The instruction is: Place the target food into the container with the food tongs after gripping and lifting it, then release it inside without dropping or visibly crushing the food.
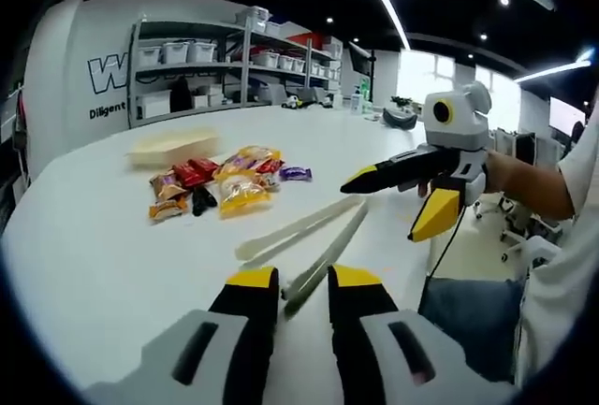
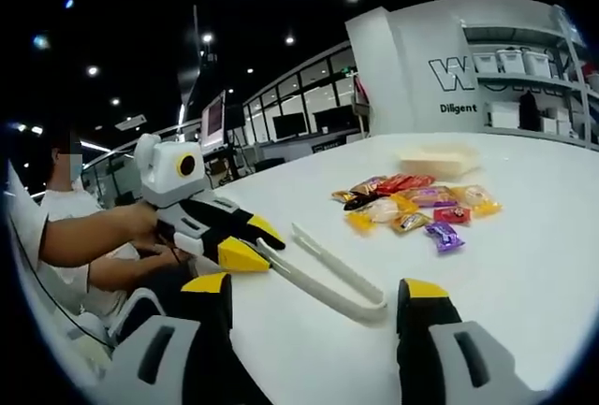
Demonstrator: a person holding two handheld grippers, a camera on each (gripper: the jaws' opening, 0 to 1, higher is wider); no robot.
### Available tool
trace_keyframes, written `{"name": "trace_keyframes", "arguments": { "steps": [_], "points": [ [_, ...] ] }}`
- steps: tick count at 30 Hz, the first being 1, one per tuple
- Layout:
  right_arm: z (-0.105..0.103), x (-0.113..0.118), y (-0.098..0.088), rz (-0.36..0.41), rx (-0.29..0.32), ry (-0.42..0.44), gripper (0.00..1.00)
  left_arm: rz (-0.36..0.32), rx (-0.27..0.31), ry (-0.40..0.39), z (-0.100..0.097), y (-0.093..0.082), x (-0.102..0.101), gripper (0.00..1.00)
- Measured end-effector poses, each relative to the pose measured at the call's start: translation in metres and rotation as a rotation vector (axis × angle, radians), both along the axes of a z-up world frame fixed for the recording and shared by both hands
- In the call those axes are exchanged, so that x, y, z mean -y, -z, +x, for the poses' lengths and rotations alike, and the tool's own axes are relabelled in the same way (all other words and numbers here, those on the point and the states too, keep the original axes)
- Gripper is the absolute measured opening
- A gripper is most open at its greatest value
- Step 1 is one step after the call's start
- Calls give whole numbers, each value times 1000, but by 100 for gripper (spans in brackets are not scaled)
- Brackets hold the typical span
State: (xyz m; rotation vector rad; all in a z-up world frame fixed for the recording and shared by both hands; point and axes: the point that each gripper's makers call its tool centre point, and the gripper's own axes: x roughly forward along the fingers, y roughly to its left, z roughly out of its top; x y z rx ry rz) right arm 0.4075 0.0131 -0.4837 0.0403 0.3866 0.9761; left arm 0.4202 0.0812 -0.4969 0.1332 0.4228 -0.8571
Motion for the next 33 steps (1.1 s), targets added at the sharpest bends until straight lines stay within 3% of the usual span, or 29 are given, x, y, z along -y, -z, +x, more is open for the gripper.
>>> {"name": "trace_keyframes", "arguments": {
  "steps": [10, 19, 27, 33],
  "points": [
    [-2, -4, 4, 10, -13, -15, 69, -32, -1, 43, 4, 0, -1, 13],
    [-1, -3, 3, 24, -17, -12, 67, -11, 51, 118, 2, 1, 0, 9],
    [4, -2, 1, 34, -3, 5, 71, -41, 66, 216, -13, 1, 9, 2],
    [7, 3, -1, 49, -17, 16, 69, -41, 73, 253, -19, -3, 16, 1]
  ]
}}
